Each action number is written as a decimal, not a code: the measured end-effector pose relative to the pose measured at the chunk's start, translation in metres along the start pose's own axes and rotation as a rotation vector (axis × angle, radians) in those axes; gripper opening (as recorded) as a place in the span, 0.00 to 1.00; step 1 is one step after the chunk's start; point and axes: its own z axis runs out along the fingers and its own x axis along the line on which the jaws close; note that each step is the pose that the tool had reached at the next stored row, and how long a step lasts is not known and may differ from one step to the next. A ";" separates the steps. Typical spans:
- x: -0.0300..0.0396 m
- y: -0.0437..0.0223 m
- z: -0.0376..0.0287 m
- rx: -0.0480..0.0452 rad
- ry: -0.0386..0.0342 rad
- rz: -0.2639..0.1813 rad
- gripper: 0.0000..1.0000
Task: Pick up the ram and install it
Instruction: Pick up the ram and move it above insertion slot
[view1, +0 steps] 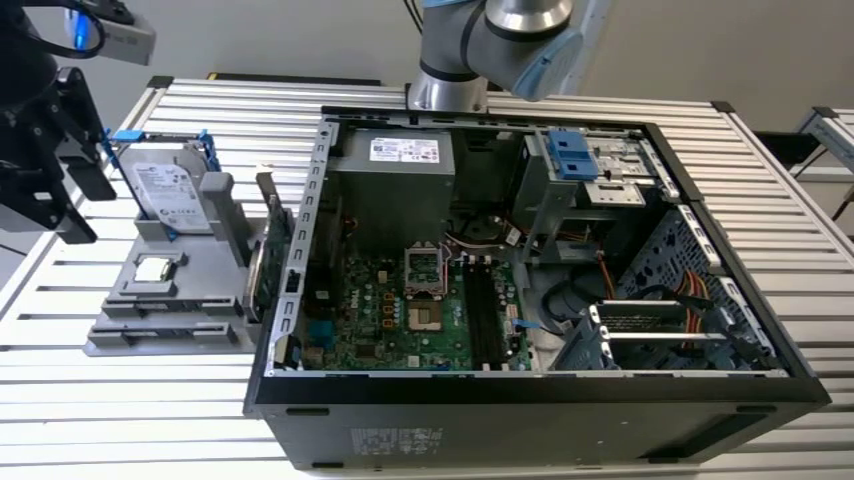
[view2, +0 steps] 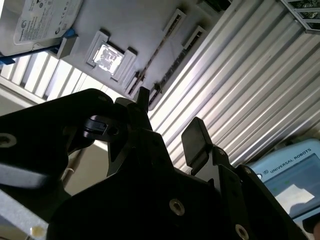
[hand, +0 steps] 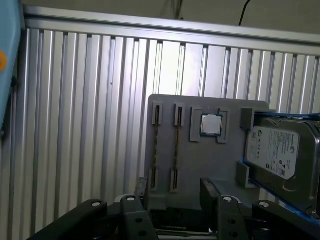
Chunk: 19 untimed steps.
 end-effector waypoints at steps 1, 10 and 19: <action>-0.0002 0.0000 0.0004 0.0001 -0.0001 0.000 1.00; -0.0005 0.0000 0.0049 0.0000 0.0007 0.000 1.00; -0.0010 -0.0001 0.0142 -0.0006 0.0046 0.011 1.00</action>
